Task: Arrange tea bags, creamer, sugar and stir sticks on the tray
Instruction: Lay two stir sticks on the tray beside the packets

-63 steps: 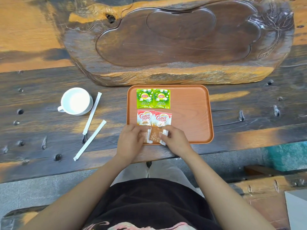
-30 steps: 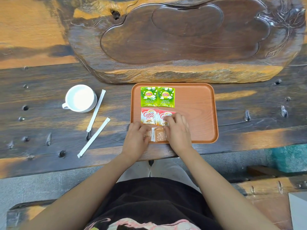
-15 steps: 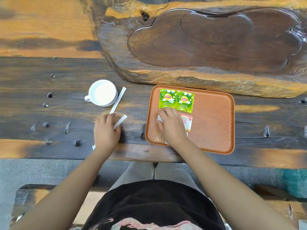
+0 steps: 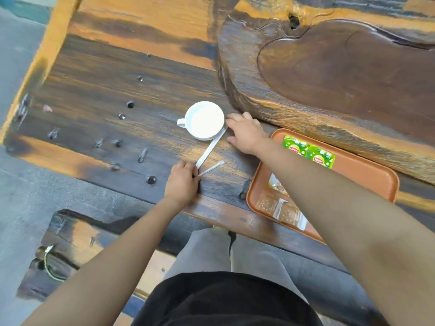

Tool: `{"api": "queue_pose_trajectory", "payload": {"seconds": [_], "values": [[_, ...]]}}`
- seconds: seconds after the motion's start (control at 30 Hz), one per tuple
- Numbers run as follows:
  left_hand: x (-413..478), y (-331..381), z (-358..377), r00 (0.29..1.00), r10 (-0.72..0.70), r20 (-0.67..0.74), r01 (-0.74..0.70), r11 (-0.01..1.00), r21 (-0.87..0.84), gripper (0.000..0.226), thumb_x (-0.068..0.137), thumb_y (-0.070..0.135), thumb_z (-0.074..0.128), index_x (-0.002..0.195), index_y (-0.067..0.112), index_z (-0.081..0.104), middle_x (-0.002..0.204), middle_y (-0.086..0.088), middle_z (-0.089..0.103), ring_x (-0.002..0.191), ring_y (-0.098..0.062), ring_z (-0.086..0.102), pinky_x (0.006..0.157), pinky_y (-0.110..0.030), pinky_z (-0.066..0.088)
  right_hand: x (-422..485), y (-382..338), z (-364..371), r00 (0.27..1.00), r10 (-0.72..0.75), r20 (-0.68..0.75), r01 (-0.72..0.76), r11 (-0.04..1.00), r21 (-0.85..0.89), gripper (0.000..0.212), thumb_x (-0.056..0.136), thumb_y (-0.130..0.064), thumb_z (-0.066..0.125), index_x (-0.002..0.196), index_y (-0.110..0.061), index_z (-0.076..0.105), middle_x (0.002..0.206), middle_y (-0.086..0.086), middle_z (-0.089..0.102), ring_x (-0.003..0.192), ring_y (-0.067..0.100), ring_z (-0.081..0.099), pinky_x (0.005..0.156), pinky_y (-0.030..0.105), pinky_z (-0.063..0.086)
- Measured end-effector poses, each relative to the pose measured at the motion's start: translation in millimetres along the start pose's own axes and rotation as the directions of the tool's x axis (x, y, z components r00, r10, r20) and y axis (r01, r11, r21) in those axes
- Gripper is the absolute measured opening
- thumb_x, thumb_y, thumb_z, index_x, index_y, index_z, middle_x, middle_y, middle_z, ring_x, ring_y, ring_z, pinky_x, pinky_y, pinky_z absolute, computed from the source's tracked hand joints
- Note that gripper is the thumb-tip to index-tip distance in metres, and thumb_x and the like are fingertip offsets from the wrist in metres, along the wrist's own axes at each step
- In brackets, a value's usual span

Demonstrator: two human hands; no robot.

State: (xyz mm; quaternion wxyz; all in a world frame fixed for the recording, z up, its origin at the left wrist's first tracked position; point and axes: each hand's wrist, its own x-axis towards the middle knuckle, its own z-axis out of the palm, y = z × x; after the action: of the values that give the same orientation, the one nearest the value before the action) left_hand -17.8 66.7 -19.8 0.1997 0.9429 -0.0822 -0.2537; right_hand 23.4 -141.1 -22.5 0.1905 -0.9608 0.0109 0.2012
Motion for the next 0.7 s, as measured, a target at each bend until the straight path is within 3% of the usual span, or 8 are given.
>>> {"api": "queue_pose_trajectory", "payload": {"seconds": [0.13, 0.27, 0.47, 0.6, 0.7], "values": [[-1.5, -3.8, -3.6, 1.0, 0.03, 0.004, -0.03, 0.999, -0.042, 0.005, 0.081, 0.007, 0.06, 0.078, 0.005, 0.056, 0.096, -0.013, 0.056, 0.095, -0.029, 0.051, 0.078, -0.031, 0.04, 2.9, -5.7, 14.0, 0.993, 0.066, -0.103, -0.044, 0.977, 0.206, 0.025, 0.085, -0.02, 0.059, 0.11, -0.014, 0.057, 0.128, 0.006, 0.045, 0.116, 0.028, 0.038, 0.097, 0.041, 0.036], [-2.6, -4.0, -8.8, 1.0, -0.021, -0.01, 0.019, 0.988, -0.156, 0.01, 0.081, 0.007, 0.059, 0.074, 0.01, 0.054, 0.084, -0.005, 0.056, 0.082, -0.025, 0.055, 0.078, -0.037, 0.049, -7.7, -5.8, 23.1, 0.981, 0.11, -0.16, -0.073, 0.972, 0.224, 0.008, 0.083, -0.01, 0.057, 0.091, -0.013, 0.059, 0.11, 0.009, 0.051, 0.107, 0.028, 0.042, 0.087, 0.037, 0.036], [-8.5, -4.4, -9.1, 0.989, -0.145, 0.007, 0.137, 0.916, -0.376, 0.007, 0.081, 0.014, 0.064, 0.082, 0.013, 0.057, 0.074, 0.003, 0.058, 0.07, -0.014, 0.053, 0.064, -0.018, 0.039, -27.0, 4.3, 16.1, 0.997, 0.077, 0.024, -0.079, 0.994, 0.079, 0.018, 0.083, -0.003, 0.049, 0.098, -0.011, 0.055, 0.112, 0.013, 0.058, 0.111, 0.032, 0.047, 0.091, 0.038, 0.038], [-18.0, 5.0, -11.8, 0.977, -0.168, 0.131, 0.213, 0.799, -0.562, 0.006, 0.082, 0.014, 0.064, 0.088, 0.016, 0.063, 0.072, 0.003, 0.059, 0.07, -0.011, 0.056, 0.066, -0.019, 0.042, -39.7, 7.7, 10.3, 0.972, 0.127, 0.195, -0.162, 0.971, 0.175, 0.028, 0.08, 0.001, 0.048, 0.104, -0.012, 0.056, 0.111, 0.012, 0.063, 0.107, 0.03, 0.054, 0.08, 0.03, 0.04], [-25.0, 18.5, -14.1, 0.966, -0.148, 0.213, 0.254, 0.699, -0.669, 0.005, 0.085, 0.009, 0.06, 0.085, 0.014, 0.063, 0.07, 0.002, 0.06, 0.06, -0.002, 0.059, 0.055, -0.011, 0.046, -49.5, 6.7, -4.1, 0.975, 0.114, 0.188, -0.174, 0.923, 0.342, 0.018, 0.081, -0.005, 0.058, 0.098, -0.008, 0.064, 0.096, 0.01, 0.065, 0.094, 0.024, 0.057, 0.071, 0.023, 0.036]]}}
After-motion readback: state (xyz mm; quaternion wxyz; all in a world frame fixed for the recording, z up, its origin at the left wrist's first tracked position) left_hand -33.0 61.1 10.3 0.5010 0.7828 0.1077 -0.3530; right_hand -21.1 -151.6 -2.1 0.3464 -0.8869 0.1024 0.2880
